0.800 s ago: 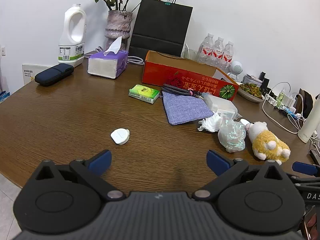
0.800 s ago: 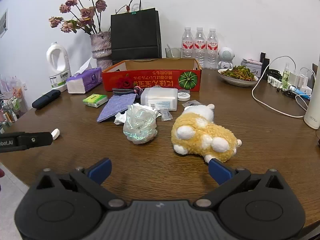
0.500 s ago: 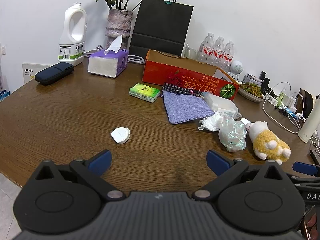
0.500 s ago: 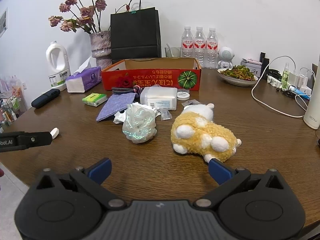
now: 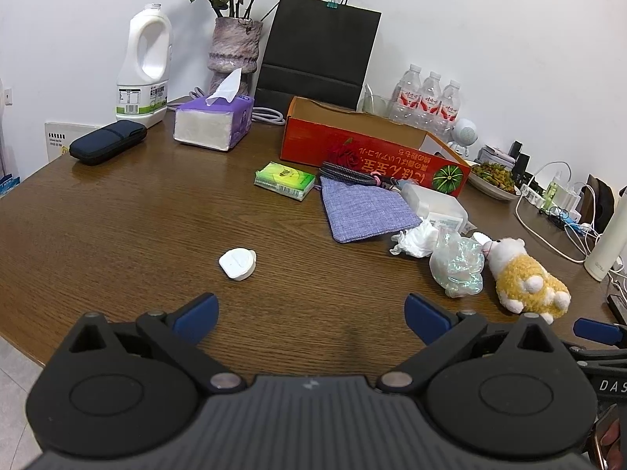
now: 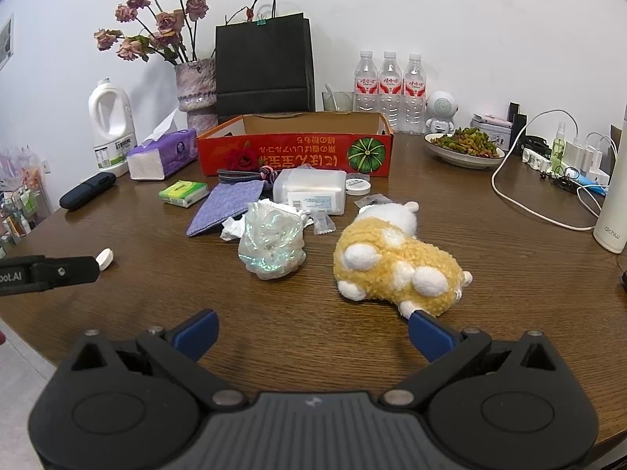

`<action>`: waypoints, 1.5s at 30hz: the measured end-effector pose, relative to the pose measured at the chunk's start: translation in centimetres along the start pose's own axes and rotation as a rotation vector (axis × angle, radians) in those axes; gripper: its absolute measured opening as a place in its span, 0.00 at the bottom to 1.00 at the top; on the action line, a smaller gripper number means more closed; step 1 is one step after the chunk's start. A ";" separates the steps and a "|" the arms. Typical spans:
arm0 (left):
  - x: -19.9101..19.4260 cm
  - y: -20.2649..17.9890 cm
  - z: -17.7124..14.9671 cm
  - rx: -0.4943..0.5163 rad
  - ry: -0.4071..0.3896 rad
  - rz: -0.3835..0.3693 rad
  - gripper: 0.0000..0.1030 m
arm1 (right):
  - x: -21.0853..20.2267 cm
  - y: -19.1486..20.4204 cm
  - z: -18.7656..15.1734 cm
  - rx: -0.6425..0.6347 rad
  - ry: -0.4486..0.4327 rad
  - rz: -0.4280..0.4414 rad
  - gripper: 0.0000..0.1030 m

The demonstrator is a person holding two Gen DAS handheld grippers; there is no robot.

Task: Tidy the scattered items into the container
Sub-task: 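Move the left tool toward the white earbud case on the table, then grasp the white earbud case with the left tool while the right tool grasps the yellow plush toy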

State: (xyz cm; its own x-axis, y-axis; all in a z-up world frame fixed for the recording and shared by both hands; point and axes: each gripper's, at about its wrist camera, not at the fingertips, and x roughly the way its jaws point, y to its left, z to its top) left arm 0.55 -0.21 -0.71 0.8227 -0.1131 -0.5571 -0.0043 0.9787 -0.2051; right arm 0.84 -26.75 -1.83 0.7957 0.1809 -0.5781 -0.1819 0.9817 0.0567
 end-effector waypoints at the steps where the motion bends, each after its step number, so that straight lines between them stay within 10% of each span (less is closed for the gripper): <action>1: 0.0 0.0 0.0 -0.003 0.003 -0.003 1.00 | 0.0 0.0 0.0 0.000 0.000 0.001 1.00; 37: 6.7 3.3 2.1 0.032 0.029 0.174 1.00 | 6.8 -3.1 1.8 0.048 -0.003 -0.230 1.00; 40: 7.8 3.9 2.3 0.023 0.046 0.166 0.87 | 8.4 -3.5 2.1 0.056 0.026 -0.228 1.00; 45: 8.0 4.1 2.5 0.048 0.017 0.156 0.29 | 10.2 -4.4 2.4 0.086 0.051 -0.191 0.98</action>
State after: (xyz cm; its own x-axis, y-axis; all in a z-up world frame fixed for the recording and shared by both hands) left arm 8.55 3.30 -3.95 0.8043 0.0385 -0.5930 -0.1041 0.9916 -0.0767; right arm 11.17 -29.03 -6.01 0.7802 -0.0100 -0.6255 0.0210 0.9997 0.0103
